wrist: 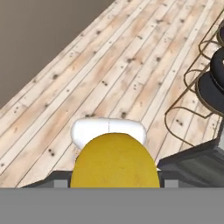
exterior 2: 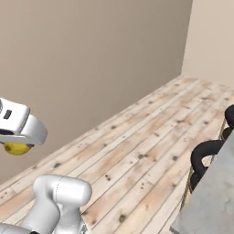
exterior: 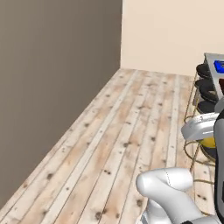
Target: Gather the lemon and sweet potato from the fridge and place them on a tray on the dining counter. Then gather the fishs from the fridge and place them on the other tray.
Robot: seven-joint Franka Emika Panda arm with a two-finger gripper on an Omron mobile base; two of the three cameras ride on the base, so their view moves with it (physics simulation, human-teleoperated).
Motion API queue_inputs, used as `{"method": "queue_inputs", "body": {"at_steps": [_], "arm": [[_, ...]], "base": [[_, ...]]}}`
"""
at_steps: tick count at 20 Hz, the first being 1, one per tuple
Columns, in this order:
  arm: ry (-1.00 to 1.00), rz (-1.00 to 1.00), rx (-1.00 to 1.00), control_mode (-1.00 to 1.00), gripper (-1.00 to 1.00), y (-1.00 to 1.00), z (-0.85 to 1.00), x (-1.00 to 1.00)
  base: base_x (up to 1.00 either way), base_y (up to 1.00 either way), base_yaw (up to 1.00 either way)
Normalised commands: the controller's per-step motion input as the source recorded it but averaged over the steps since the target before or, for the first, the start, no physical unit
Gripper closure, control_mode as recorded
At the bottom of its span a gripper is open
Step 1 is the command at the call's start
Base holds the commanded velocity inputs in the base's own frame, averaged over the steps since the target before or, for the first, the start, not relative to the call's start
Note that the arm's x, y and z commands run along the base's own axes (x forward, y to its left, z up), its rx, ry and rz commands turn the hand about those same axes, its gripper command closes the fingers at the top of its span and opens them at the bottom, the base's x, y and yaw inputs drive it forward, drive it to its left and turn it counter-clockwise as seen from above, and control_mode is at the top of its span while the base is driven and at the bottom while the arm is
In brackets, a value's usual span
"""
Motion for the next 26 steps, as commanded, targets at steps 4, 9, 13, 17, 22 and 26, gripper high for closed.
{"method": "queue_inputs", "body": {"at_steps": [4, 9, 13, 17, 22, 26], "arm": [[0.0, 0.0, 0.0, 1.0, 1.0, 0.0, 0.0, 0.0], [0.0, 0.0, 0.0, 1.0, 1.0, 0.0, 0.0, 0.0], [0.0, 0.0, 0.0, 1.0, 1.0, 0.0, 0.0, 0.0], [0.0, 0.0, 0.0, 1.0, 1.0, 0.0, 0.0, 0.0], [0.0, 0.0, 0.0, 1.0, 1.0, 0.0, 0.0, 0.0], [0.0, 0.0, 0.0, 1.0, 1.0, 0.0, 0.0, 0.0]], "base": [[0.88, 0.58, -0.45], [0.82, 0.56, -0.48], [0.77, 0.53, -0.49], [0.73, 0.52, -0.51], [0.7, 0.49, -0.52], [0.69, 0.51, -0.52]]}}
